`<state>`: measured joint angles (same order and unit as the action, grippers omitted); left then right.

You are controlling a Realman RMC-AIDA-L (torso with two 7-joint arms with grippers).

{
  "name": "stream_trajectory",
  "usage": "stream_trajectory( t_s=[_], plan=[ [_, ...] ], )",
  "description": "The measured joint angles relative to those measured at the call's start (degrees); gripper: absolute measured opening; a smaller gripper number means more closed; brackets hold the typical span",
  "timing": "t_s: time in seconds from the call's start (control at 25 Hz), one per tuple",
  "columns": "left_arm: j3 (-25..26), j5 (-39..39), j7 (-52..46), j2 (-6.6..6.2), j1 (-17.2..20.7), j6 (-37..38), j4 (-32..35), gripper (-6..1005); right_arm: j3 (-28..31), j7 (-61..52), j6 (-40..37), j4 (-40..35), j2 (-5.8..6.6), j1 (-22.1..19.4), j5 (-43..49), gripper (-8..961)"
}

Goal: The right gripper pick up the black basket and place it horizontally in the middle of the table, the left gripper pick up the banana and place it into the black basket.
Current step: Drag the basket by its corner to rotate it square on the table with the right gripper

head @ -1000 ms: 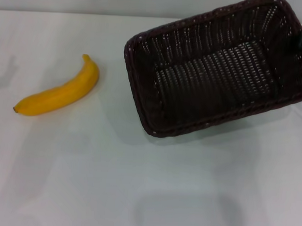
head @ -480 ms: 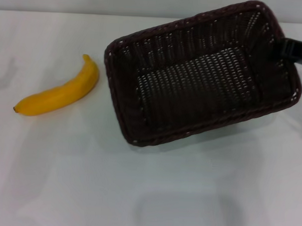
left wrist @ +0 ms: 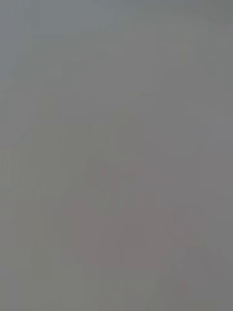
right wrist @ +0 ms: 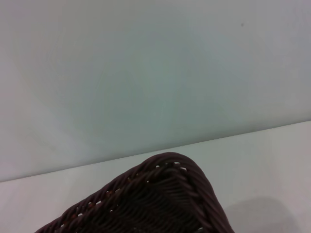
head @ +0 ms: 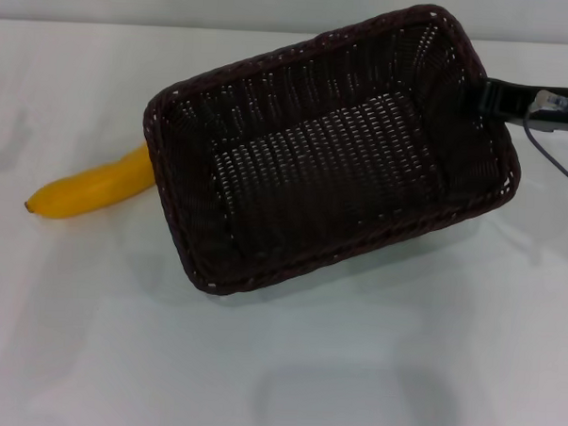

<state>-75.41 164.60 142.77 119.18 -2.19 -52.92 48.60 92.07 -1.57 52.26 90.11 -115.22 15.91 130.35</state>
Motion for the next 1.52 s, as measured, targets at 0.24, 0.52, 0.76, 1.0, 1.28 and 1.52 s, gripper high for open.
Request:
stream_trajectory(
  t_s=[0.24, 0.52, 0.76, 1.0, 1.28, 1.52],
  plan=[
    [0.0, 0.0, -0.36, 0.0, 0.43, -0.53, -0.29, 878, -1.48, -0.45, -0.99, 0.19, 0.06, -0.18, 0.61, 182],
    [-0.52, 0.03, -0.48, 0.0, 0.53, -0.62, -0.45, 878, -1.58, 0.07, -2.34, -0.04, 0.24, -0.89, 0.68, 184],
    [-0.73, 0.03, -0.48, 0.0, 0.52, -0.62, -0.45, 878, -1.53, 0.64, -2.51, -0.37, 0.26, -0.88, 0.69, 186],
    [-0.85, 0.02, -0.48, 0.0, 0.37, -0.48, -0.6, 877, -1.33, 1.44, -2.64, -0.43, 0.27, -0.88, 0.69, 187],
    [-0.88, 0.02, -0.48, 0.0, 0.35, -0.32, -0.7, 877, -1.22, 2.36, -3.39, -0.46, 0.26, -0.88, 0.44, 319],
    [-0.87, -0.03, -0.48, 0.0, 0.38, -0.08, -0.82, 877, -0.59, 5.11, -4.32, -0.04, 0.26, -0.97, 0.04, 580]
  ],
)
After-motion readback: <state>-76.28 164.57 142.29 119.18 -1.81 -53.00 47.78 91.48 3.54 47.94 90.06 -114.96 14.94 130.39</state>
